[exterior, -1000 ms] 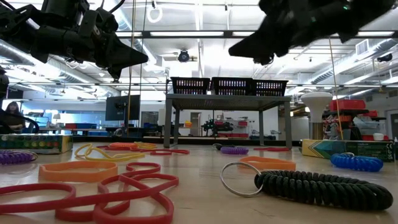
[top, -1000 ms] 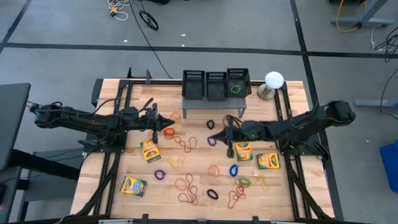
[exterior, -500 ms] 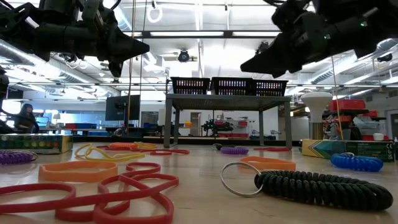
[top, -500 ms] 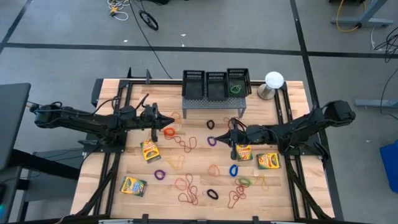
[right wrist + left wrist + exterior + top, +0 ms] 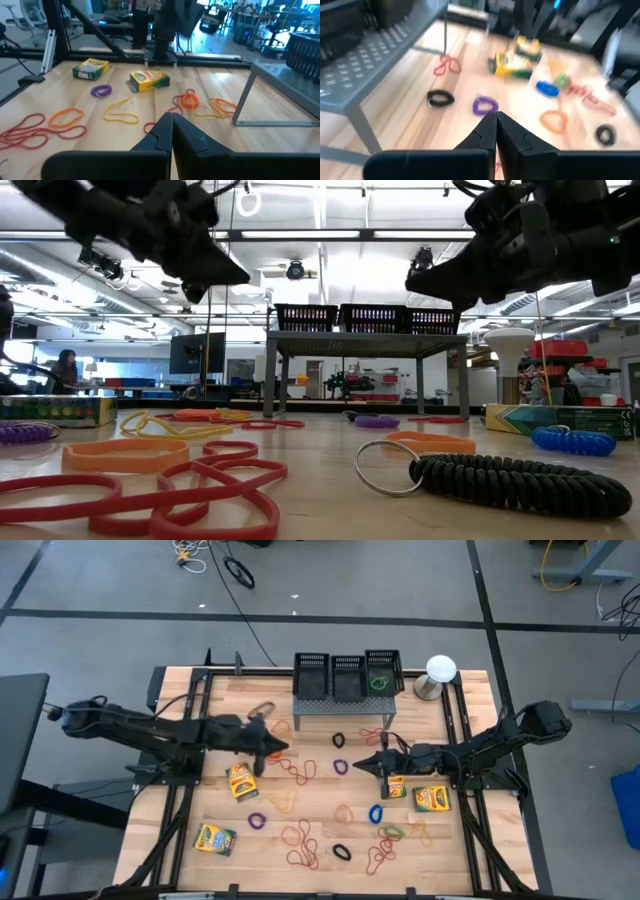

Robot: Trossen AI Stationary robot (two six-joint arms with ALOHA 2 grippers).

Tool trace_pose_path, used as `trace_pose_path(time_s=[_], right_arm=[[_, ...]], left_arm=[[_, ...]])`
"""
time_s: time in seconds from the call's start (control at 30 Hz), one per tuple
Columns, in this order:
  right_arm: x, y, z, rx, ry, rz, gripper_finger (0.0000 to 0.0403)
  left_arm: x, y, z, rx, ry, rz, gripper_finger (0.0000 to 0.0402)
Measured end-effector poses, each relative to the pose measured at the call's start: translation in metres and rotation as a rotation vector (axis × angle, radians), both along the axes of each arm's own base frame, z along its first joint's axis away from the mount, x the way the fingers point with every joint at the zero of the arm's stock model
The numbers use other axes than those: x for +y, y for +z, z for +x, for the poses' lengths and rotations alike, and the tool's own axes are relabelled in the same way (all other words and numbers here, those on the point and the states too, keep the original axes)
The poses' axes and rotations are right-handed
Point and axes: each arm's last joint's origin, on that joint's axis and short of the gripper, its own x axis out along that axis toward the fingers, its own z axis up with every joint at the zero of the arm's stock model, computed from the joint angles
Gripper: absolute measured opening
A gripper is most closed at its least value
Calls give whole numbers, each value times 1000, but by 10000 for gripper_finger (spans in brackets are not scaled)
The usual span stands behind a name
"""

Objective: Sort rubber bands into baskets
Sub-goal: Put the red rubber band into the middle black black basket on the shelf

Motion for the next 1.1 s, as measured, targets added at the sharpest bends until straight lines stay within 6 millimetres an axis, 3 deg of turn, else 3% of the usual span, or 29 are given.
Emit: trace_pose_path(time_s=[0.23, 0.5, 0.63, 0.93, 1.1], right_arm=[[3, 0, 0, 1, 11, 8, 9], [7, 0, -1, 3, 39, -65, 9], [2, 3, 0, -25, 28, -149, 9], [-1, -2, 0, 23, 13, -119, 9], [-1, -2, 0, 26, 13, -115, 9]], left_arm=[[-29, -15, 33, 198, -72, 20, 19], [-51, -48, 62, 540, -19, 33, 85], [-54, -62, 78, 634, 4, 65, 128], [-48, -86, 111, 713, -27, 121, 213], [-49, -91, 120, 746, -123, 83, 221]])
